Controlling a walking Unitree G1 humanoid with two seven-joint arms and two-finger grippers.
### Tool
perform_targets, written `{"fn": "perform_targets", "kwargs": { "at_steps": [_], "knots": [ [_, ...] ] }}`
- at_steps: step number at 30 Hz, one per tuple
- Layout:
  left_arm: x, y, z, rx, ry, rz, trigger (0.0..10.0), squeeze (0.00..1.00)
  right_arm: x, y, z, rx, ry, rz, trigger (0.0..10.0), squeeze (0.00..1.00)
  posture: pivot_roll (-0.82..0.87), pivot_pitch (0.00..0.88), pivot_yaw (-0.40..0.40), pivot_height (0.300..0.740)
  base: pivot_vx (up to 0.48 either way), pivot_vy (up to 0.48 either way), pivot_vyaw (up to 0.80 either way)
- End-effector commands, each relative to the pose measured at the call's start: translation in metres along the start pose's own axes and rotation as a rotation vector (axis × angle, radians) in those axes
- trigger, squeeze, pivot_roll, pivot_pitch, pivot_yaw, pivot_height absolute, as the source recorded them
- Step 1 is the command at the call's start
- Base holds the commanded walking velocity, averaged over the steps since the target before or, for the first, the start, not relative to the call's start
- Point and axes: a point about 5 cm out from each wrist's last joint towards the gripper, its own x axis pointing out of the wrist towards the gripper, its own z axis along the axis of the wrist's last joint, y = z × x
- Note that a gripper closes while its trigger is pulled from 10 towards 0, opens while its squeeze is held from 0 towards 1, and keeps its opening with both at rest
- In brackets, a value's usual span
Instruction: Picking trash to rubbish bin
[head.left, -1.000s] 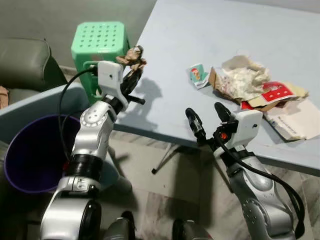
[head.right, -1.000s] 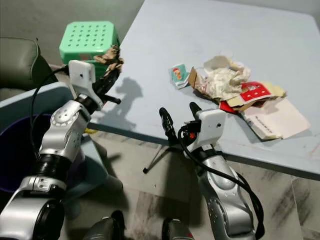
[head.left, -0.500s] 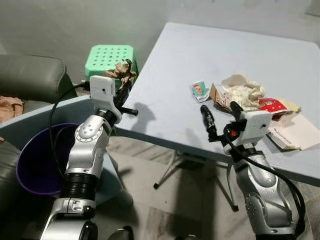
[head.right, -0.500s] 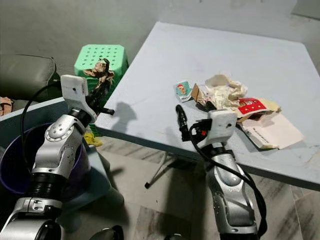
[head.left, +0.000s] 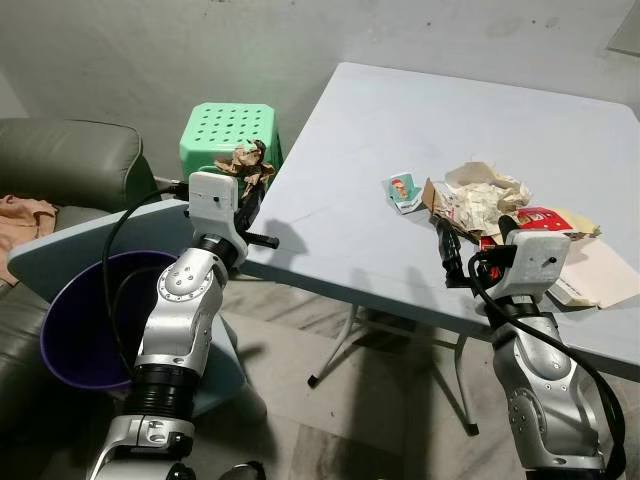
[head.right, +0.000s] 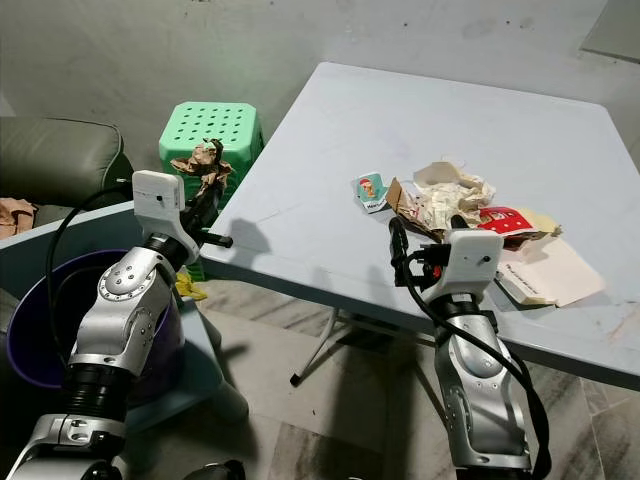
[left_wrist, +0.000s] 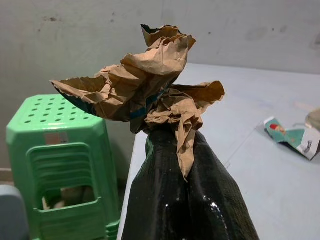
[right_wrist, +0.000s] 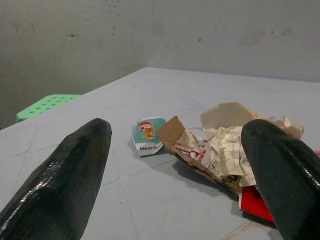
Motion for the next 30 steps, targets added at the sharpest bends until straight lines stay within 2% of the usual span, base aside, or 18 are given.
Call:
{"fn": "perform_targets", "kwargs": {
  "at_steps": [1,3,4,7,9,12,16,20,26,30],
  "knots": [
    [-0.005,0.005,-0.002,0.034,0.003,0.034,10.0,0.0,-0.002,-0.001,-0.003,-0.023,0.004,-0.016,10.0,0.0,-0.06,0.1,-0.054,0.74,0.0,0.0,0.0],
    [-0.008,0.006,-0.002,0.035,-0.007,0.044,10.0,0.0,0.0,-0.001,-0.004,-0.018,0.007,-0.006,10.0,0.0,-0.06,0.094,-0.055,0.74,0.0,0.0,0.0],
    [-0.013,0.008,-0.005,0.068,-0.005,0.047,10.0,0.0,0.003,-0.003,-0.006,-0.018,0.02,-0.003,10.0,0.0,-0.06,0.1,-0.073,0.74,0.0,0.0,0.0],
    [-0.02,0.009,-0.006,0.065,-0.04,0.042,10.0,0.0,0.007,-0.006,-0.004,-0.029,0.019,-0.001,10.0,0.0,-0.07,0.082,-0.057,0.74,0.0,0.0,0.0],
    [-0.019,0.008,-0.007,0.061,-0.04,0.042,10.0,0.0,0.008,-0.007,-0.004,-0.032,0.016,0.004,10.0,0.0,-0.08,0.086,-0.042,0.74,0.0,0.0,0.0],
    [-0.019,0.01,-0.021,-0.007,0.009,0.017,10.0,0.0,0.002,-0.01,-0.013,-0.054,0.038,-0.037,10.0,0.0,-0.11,0.058,-0.033,0.74,0.0,0.0,0.0],
    [-0.018,0.008,-0.02,0.035,0.006,0.012,10.0,0.0,0.0,-0.008,-0.014,-0.042,0.034,-0.033,10.0,0.0,-0.1,0.046,-0.031,0.74,0.0,0.0,0.0],
    [-0.017,0.01,-0.019,0.025,-0.009,0.048,10.0,0.0,-0.002,-0.006,-0.026,-0.07,0.076,-0.047,10.0,0.0,-0.09,0.033,-0.034,0.74,0.0,0.0,0.0],
    [-0.019,0.013,-0.023,0.021,-0.001,0.066,10.0,0.0,0.0,-0.001,-0.027,-0.078,0.077,-0.027,10.0,0.0,-0.1,0.024,-0.03,0.74,0.0,0.0,0.0],
    [-0.017,0.014,-0.024,0.016,0.004,0.079,10.0,0.0,-0.001,-0.003,-0.029,-0.088,0.089,-0.031,10.0,0.0,-0.09,0.026,-0.038,0.74,0.0,0.0,0.73]
  ]
}}
